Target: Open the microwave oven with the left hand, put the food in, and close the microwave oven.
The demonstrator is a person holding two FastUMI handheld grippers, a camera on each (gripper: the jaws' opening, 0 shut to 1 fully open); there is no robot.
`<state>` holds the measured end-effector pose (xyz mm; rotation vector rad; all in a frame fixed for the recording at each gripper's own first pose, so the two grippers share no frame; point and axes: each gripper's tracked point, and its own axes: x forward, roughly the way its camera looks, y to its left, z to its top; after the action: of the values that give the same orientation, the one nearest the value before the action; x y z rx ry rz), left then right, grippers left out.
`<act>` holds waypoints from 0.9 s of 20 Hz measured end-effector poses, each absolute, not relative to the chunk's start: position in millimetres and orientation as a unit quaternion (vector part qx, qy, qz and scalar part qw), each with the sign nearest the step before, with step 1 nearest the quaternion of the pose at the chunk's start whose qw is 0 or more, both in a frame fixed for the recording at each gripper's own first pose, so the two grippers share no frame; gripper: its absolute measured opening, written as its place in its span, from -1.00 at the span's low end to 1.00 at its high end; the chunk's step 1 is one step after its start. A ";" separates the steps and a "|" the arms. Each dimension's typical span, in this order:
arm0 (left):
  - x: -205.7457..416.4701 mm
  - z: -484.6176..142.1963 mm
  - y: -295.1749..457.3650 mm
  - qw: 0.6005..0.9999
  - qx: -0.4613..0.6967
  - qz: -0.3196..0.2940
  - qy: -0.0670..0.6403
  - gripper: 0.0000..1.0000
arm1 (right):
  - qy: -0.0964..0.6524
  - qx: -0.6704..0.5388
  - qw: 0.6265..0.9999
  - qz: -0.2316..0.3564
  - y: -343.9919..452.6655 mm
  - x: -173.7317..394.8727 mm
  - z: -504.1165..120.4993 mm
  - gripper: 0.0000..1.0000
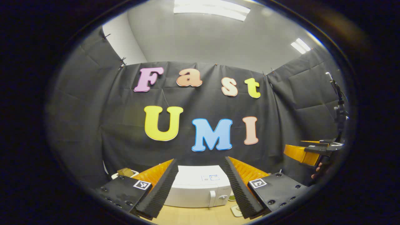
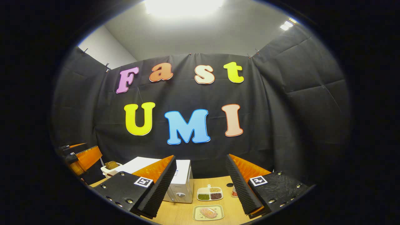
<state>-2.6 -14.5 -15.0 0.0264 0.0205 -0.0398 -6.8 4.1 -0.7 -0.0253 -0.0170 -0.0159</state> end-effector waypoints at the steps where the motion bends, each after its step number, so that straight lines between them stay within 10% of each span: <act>1: -4.5 -16.4 -12.6 1.000 0.014 -0.022 0.007 0.94 | -0.010 -0.012 1.000 -0.013 6.5 -9.8 -0.4 0.93; 18: 60.8 -214.3 -50.4 0.992 0.003 -0.064 0.109 0.96 | 0.028 -0.008 0.999 -0.023 -9.1 -0.1 -47.6 0.94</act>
<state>60.8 -50.4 -214.3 0.0057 0.2196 -0.1278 -0.1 -9.1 -47.6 -0.0168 0.0551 -0.0456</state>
